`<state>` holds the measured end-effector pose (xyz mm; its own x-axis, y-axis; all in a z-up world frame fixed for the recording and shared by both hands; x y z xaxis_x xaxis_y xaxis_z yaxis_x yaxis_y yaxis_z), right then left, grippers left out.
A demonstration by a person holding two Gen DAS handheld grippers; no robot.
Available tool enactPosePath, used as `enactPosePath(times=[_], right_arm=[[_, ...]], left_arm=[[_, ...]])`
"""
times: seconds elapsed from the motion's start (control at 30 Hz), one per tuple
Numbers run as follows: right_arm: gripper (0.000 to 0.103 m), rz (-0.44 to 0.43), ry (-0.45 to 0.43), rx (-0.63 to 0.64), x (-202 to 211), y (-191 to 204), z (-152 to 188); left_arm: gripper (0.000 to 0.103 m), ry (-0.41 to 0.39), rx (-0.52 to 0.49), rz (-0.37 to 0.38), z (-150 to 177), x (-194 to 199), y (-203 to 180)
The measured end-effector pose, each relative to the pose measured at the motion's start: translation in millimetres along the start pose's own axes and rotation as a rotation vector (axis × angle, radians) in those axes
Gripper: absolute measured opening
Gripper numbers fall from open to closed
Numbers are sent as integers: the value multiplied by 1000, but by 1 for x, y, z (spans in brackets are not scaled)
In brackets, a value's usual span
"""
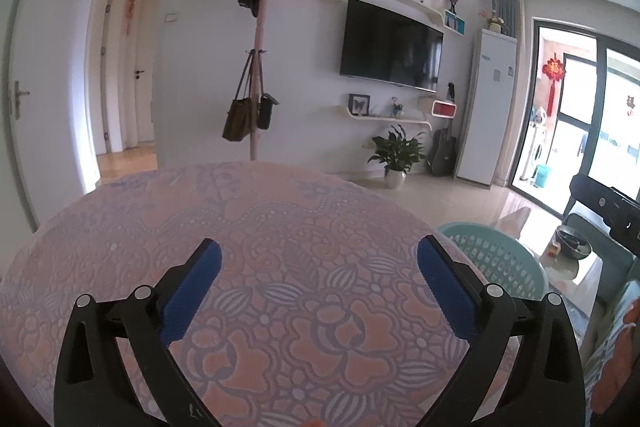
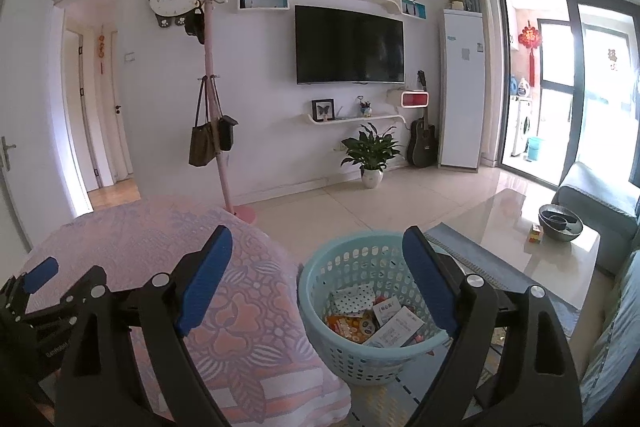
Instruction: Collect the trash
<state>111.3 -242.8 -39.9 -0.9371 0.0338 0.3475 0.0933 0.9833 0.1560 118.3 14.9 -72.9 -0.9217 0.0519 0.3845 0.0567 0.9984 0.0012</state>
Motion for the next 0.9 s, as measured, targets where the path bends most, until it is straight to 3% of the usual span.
enactPosePath(times=[0.9], right_arm=[[87, -2, 27, -33, -10, -14, 4]], left_arm=[[95, 32, 24, 8, 5, -5, -1]])
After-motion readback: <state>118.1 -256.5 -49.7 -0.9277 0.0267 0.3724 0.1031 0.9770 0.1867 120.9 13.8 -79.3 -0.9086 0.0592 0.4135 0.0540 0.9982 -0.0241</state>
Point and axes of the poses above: each gripper's, at about its wrist camera, not at the fingertips, and x roughly against the way its jaws point, y to its left, z to its underside, the point moved 4 cm from there along -x, roughly the way its jaws point, and after that the axes turned 6 degrees about -x, right-handed, at the moved point
